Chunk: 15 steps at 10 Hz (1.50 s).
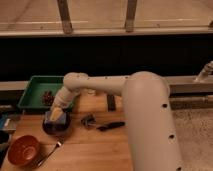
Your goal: Wipe purple bowl with sponge
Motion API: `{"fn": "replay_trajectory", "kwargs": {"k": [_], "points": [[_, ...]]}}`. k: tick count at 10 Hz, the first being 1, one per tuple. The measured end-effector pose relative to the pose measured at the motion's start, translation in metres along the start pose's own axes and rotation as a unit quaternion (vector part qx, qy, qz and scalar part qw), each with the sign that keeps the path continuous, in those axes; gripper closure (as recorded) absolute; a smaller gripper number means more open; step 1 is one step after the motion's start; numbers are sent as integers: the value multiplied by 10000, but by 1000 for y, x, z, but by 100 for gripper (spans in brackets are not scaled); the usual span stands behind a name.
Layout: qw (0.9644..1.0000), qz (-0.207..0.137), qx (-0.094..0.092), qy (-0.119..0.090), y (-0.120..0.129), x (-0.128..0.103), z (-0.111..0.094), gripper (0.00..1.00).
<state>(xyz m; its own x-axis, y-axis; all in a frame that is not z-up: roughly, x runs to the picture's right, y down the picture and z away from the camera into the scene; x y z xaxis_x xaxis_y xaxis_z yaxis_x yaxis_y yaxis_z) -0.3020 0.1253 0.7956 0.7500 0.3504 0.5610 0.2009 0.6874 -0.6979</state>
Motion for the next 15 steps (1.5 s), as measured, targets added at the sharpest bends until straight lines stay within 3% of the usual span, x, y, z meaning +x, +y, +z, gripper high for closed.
{"fn": "replay_trajectory", "kwargs": {"k": [3, 6, 10, 12, 15], "points": [[9995, -252, -165, -104, -4, -18, 16, 100], [9988, -419, -258, -75, 24, -36, 19, 100], [9997, -165, -83, 168, 47, -13, -6, 100], [9995, -25, -36, 307, 37, -2, -11, 100], [9995, -11, 3, 304, 11, 3, -16, 100]]}}
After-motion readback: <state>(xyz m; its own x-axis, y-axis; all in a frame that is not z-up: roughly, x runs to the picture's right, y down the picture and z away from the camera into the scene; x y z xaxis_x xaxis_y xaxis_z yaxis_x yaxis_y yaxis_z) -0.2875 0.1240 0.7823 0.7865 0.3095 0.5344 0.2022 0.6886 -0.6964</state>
